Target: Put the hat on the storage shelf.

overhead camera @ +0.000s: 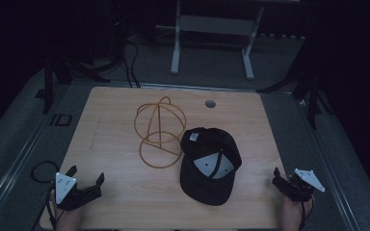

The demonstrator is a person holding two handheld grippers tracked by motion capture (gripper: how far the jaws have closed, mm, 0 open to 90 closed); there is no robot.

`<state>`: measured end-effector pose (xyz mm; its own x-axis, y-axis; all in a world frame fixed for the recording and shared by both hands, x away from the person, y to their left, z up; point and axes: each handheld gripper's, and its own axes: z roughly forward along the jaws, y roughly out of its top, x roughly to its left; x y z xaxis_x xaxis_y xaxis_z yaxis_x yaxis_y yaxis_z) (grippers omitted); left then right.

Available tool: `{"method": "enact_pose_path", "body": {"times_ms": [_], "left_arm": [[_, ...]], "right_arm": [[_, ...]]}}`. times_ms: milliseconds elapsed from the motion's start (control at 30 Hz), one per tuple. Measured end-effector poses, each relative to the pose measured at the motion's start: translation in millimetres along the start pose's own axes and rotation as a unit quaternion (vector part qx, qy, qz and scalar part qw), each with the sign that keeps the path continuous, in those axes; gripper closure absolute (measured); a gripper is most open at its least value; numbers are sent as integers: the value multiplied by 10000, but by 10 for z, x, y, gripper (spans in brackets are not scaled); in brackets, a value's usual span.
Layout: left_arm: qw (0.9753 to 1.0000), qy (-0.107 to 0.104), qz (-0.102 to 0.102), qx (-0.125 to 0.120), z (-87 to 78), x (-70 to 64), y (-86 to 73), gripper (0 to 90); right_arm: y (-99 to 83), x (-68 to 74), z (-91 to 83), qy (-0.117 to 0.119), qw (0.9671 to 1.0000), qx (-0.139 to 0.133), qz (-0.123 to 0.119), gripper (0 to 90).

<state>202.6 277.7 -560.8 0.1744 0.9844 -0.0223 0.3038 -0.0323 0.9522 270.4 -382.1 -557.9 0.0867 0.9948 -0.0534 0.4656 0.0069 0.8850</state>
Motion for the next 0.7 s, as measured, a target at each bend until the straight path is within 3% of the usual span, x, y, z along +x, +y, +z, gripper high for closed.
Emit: {"method": "enact_pose_path", "body": {"times_ms": [300, 433, 567, 600, 700], "left_arm": [[10000, 7, 43, 30, 4, -10, 0, 24], [10000, 25, -53, -2, 6, -14, 7, 24], [9997, -100, -211, -51, -2, -22, 14, 24], [9999, -124, -54, -93, -5, -35, 7, 24], [9996, -212, 34, -167, -12, -58, 7, 24]], "right_arm": [[13, -15, 30, 109, 9998, 171, -8, 140], [23, -58, 30, 278, 9992, 250, 104, 142], [109, -108, -30, 446, 9984, 225, 253, 143], [191, -97, -97, 571, 9979, 155, 250, 142], [276, -73, -170, 659, 9976, 53, 182, 142]]}}
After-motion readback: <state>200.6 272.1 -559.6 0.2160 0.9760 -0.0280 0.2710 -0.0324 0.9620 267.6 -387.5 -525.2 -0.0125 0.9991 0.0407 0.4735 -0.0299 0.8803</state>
